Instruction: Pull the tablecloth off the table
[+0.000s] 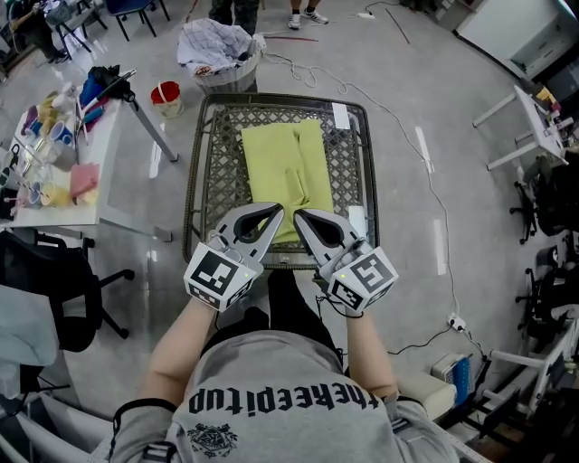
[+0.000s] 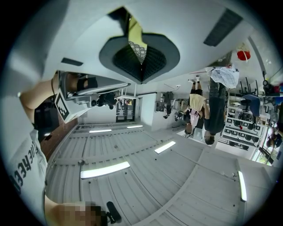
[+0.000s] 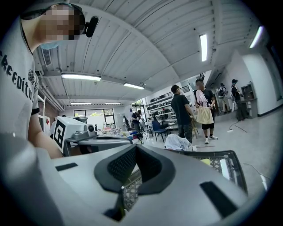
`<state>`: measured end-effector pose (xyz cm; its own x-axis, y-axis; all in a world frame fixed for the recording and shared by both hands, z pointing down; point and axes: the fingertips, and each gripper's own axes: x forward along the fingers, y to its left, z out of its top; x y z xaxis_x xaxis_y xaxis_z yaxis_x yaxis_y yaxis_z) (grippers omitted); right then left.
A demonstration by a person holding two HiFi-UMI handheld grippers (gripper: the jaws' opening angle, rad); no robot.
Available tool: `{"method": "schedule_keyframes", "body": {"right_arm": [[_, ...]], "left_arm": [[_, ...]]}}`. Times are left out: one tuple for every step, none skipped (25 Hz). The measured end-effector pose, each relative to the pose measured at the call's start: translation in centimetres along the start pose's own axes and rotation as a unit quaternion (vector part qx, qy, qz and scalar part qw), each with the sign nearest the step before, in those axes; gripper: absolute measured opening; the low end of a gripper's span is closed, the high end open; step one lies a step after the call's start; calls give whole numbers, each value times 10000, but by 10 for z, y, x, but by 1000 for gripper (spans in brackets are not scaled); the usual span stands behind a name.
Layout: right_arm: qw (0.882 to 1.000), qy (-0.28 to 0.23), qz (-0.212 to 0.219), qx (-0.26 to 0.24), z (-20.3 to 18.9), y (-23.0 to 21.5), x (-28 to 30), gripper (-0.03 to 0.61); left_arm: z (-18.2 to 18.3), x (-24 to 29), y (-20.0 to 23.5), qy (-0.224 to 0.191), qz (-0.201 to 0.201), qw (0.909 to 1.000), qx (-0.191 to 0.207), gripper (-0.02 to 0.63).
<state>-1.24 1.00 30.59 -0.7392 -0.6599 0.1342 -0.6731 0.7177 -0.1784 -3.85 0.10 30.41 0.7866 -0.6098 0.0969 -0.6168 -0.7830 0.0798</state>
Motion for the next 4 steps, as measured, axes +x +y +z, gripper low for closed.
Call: {"method": "schedule_keyframes", "body": {"right_arm": [[10000,0,2,2,0,1,1,11],[10000,0,5,1,1,1,2,11],[10000,-1,7,0,1,2,3,11],[10000,-1,9,0,1,2,4,11]], "left_arm": [[0,-1,1,1,2,10000,-5,15],[0,-1,2,1,2,10000,-11,15],[0,-2,3,1,1,10000,-16,15],[0,-2,4,0,-1,10000,-22,14]]}}
